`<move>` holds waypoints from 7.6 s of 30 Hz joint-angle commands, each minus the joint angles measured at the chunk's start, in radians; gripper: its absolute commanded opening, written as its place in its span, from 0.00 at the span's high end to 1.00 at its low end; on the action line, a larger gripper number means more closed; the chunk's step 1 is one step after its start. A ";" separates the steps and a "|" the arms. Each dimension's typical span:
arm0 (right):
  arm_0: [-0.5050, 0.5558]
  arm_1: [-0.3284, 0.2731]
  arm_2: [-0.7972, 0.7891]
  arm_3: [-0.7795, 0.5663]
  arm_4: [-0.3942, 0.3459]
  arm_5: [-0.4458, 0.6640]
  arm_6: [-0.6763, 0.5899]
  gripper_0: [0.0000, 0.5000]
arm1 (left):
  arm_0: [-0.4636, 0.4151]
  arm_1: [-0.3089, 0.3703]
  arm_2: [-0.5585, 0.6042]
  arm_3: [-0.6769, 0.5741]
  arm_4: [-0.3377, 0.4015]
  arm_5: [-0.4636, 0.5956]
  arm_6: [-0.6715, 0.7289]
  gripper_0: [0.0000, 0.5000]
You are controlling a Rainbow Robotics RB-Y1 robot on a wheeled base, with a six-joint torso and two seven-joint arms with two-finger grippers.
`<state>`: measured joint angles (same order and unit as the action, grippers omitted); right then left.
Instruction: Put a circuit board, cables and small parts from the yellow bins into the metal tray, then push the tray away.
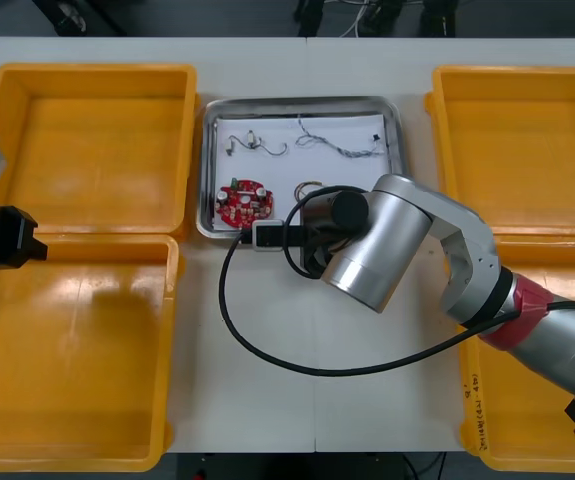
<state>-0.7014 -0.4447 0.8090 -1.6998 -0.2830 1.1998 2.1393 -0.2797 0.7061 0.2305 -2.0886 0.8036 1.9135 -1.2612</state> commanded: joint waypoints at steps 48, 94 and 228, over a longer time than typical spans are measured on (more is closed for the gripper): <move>-0.155 -0.034 -0.065 0.356 -0.071 -0.227 0.050 1.00 | 0.010 0.019 0.029 -0.030 0.008 0.006 -0.095 0.00; -0.247 0.011 -0.077 0.450 -0.148 -0.253 0.085 0.00 | 0.010 0.019 0.029 -0.030 0.008 0.006 -0.095 0.00; 0.484 -0.353 -1.134 -0.276 -0.512 0.720 -0.757 0.00 | 0.010 0.019 0.029 -0.030 0.008 0.006 -0.095 0.00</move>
<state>-0.2455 -0.7588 -0.2949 -1.9692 -0.8066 1.9162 1.3294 -0.2793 0.7061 0.2307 -2.0900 0.8040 1.9137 -1.2613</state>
